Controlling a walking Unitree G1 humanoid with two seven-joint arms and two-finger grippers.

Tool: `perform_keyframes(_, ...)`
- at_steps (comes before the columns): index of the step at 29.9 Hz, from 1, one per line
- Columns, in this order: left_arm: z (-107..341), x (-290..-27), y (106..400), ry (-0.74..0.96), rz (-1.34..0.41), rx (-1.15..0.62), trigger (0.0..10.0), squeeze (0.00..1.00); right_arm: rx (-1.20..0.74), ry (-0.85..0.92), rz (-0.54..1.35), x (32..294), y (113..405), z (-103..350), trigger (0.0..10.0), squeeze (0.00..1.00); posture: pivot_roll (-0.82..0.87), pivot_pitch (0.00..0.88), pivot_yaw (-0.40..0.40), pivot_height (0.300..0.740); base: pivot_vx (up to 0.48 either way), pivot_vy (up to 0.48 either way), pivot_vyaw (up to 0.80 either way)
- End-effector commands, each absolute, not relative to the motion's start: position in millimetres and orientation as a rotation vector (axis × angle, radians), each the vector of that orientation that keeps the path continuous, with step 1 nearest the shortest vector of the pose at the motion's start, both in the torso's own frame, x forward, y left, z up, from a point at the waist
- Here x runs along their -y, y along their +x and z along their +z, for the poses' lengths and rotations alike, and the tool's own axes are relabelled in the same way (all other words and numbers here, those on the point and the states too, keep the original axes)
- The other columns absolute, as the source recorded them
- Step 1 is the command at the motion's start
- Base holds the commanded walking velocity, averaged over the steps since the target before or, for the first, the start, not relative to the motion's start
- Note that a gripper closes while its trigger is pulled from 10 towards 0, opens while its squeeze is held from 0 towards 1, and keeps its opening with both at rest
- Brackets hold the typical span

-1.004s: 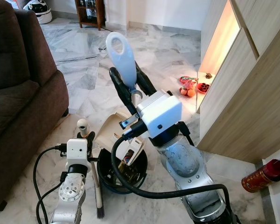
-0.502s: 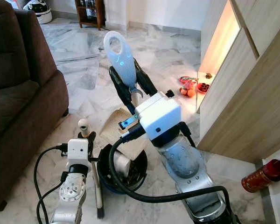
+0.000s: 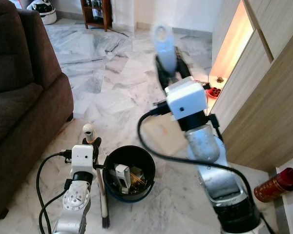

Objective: Sweep floor

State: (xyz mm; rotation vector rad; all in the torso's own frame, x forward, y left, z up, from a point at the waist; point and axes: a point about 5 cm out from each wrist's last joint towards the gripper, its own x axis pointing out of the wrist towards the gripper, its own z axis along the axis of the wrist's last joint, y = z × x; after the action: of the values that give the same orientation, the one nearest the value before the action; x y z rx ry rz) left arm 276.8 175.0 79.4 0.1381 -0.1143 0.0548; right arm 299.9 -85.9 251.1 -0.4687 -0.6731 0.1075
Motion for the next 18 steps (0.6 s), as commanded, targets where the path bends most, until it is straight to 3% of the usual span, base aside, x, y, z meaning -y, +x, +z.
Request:
perform_keyframes(1,84,-174,276,0.147,0.044,0.150,10.0,0.00,0.697,-0.468,0.032,98,304,256,10.0,0.00,0.09,0.104,-0.038,0.740,0.000,0.000,0.00)
perform_keyframes(8,83,-175,274,0.144,0.032,0.142,10.0,0.00,0.481,-0.505,-0.071,129,324,206,10.0,0.00,0.09,0.111,-0.035,0.740,0.000,0.000,0.00)
perform_keyframes(18,82,-174,273,0.134,0.008,0.129,10.0,0.00,0.246,-0.354,-0.172,156,337,152,10.0,0.00,0.09,0.120,-0.030,0.740,0.000,0.000,0.00)
